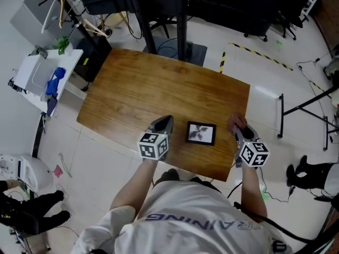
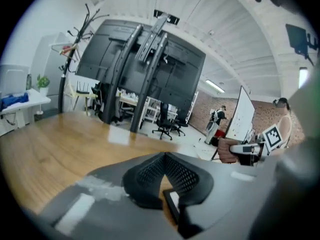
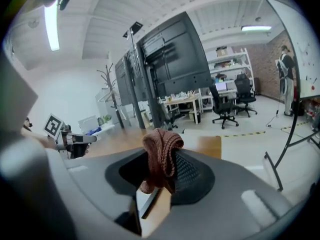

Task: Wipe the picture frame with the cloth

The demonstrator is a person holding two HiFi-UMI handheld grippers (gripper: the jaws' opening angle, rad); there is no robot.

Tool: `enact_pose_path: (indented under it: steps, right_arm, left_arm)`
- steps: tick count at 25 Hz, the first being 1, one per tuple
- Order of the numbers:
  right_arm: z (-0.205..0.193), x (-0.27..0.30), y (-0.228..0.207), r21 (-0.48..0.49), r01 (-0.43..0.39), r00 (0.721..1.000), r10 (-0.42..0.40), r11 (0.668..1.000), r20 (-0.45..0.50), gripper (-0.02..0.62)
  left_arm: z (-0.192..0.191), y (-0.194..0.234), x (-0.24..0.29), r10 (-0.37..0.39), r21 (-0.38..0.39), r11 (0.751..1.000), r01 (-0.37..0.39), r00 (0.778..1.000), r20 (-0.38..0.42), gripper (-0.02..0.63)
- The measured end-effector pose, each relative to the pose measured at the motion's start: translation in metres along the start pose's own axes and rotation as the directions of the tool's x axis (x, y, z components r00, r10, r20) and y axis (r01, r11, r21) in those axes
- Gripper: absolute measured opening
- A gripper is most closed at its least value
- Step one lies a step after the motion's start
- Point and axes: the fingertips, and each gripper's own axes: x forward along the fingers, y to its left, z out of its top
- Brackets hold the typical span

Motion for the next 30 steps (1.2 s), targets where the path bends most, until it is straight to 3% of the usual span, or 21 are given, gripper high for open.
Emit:
enact_pose_path:
  steps: [5,10,16,25,30]
  right_arm:
    - [0.087,-0.036,0.005,-0.069,0.022,0.985,-0.009,0.997,0.174,0.129]
    - [0.131,-0.052,0.015,-0.126,0.036,0.965,-0.002,0.991,0.261,0.129]
    - [0.141,-0.060,0.015,-0.144,0.050,0.959,-0.007,0.988,0.283,0.123]
    - [0.140,-0.069,0.016,-0.152,0.058,0.959,-0.013,0.987,0.282,0.117]
    - [0.141,-0.066,0.017,-0.155,0.056,0.961,-0.011,0.986,0.277,0.117]
  left_arm:
    - [0.083,-0.001,-0.028,0.024,-0.020,1.000,-0.021,0.988,0.154,0.003]
    - [0.131,-0.030,-0.032,-0.016,0.147,0.989,-0.019,0.972,0.233,0.003]
    - [0.150,-0.054,-0.022,-0.080,0.150,0.988,0.040,0.960,0.269,0.003]
    - [0.158,-0.063,-0.024,-0.095,0.197,0.980,0.041,0.957,0.273,0.003]
    - [0.158,-0.063,-0.020,-0.102,0.177,0.983,0.055,0.958,0.269,0.003]
